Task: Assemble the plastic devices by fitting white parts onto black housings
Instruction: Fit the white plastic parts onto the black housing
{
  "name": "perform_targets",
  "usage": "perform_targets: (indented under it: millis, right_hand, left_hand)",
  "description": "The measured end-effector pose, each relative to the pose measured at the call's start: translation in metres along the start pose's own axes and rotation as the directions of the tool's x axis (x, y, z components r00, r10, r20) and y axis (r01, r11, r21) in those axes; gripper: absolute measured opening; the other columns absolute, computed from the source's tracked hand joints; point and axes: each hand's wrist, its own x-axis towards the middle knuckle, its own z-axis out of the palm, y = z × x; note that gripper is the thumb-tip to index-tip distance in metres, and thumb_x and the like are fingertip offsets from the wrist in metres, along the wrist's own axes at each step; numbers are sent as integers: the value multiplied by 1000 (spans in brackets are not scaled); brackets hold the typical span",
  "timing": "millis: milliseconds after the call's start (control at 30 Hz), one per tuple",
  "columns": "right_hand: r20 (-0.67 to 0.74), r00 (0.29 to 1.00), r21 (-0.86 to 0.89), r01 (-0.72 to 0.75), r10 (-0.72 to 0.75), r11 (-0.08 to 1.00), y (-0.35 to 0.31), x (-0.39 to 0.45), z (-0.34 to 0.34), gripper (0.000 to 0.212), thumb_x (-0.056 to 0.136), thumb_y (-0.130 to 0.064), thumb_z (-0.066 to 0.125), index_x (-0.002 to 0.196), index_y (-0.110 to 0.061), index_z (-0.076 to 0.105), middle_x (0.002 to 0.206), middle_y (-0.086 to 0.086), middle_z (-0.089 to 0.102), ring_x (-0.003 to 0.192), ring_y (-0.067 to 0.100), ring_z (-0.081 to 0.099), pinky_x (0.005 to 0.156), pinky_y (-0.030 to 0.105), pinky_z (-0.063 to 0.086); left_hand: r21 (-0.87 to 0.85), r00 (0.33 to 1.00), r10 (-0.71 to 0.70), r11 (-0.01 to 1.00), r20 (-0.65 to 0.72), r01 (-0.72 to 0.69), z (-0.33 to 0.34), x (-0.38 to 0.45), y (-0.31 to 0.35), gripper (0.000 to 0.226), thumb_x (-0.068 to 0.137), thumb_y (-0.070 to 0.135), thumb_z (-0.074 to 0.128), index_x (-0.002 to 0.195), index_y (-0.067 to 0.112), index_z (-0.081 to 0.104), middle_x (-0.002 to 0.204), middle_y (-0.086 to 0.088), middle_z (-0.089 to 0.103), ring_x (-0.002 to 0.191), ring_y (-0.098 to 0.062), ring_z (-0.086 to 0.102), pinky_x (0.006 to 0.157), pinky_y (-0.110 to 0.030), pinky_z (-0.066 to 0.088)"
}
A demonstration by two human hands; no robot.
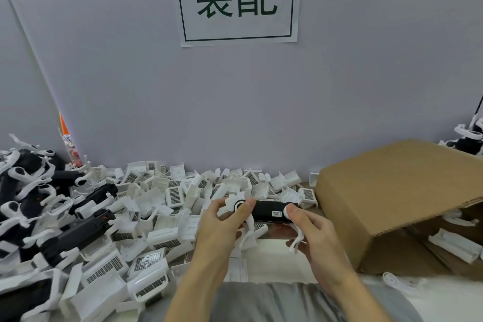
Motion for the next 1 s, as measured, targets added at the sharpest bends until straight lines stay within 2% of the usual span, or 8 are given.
perform_targets:
  millis: [133,267,433,533,667,800,933,1000]
  right_hand:
    - [-8,1000,15,28,-27,1000,-5,-4,3,33,82,-48,70,94,-19,81,96,7,78,92,18,74,73,22,53]
    - [-9,999,23,50,-50,998,-6,-5,5,32,80,-45,68,92,-18,82,93,9,78,88,16,75,69,16,52]
    - [-38,994,-40,97,-99,994,-7,-5,6,32,85,-48,69,82,-19,82,81,8,78,78,15,73,62,16,52]
    - [-53,991,-46,123,-125,991,-9,-4,8,35,85,-49,70,77,-16,80,73,9,75,60,11,68,49,15,45]
    - [-64,987,-34,146,-148,989,-9,-2,8,39,83,-50,71,79,-11,79,72,7,74,51,9,63,44,14,40]
    - [-52,989,-29,136,-137,990,-6,-1,7,42,81,-49,61,79,-10,77,66,3,71,52,8,62,43,13,39]
    - [2,997,-13,75,-75,997,-5,-1,6,43,81,-52,58,90,-15,78,81,12,75,59,12,65,46,16,42]
    - [36,999,-11,30,-30,999,-3,0,5,40,82,-54,59,96,-21,78,92,8,76,71,17,66,57,24,47]
  left_hand:
    - [13,1000,0,1000,-7,1,2,-1,0,79,47,56,87,110,16,66,96,-10,78,101,-33,72,102,-52,51]
    - [6,1000,-6,1000,-10,6,2,-2,0,75,52,55,85,114,17,65,98,-10,78,98,-30,73,101,-51,52]
    - [20,999,29,999,13,-29,3,-6,5,62,57,54,82,106,17,69,93,-9,78,88,-26,74,91,-44,57]
    - [28,997,74,997,20,-74,3,-8,7,55,61,52,80,100,15,71,87,-9,77,79,-23,74,79,-38,57]
    - [46,994,107,993,14,-107,3,-8,7,51,63,53,78,98,16,73,86,-8,77,82,-24,75,71,-27,57]
    - [65,993,122,990,4,-122,5,-9,6,57,58,60,78,98,20,73,86,-7,78,81,-24,75,69,-28,56]
    - [73,991,135,988,-17,-133,5,-8,5,58,55,59,78,98,21,72,86,-5,78,81,-23,75,66,-24,57]
    - [73,990,137,988,-29,-135,5,-8,4,60,54,57,80,99,19,71,85,-6,77,81,-24,75,68,-28,58]
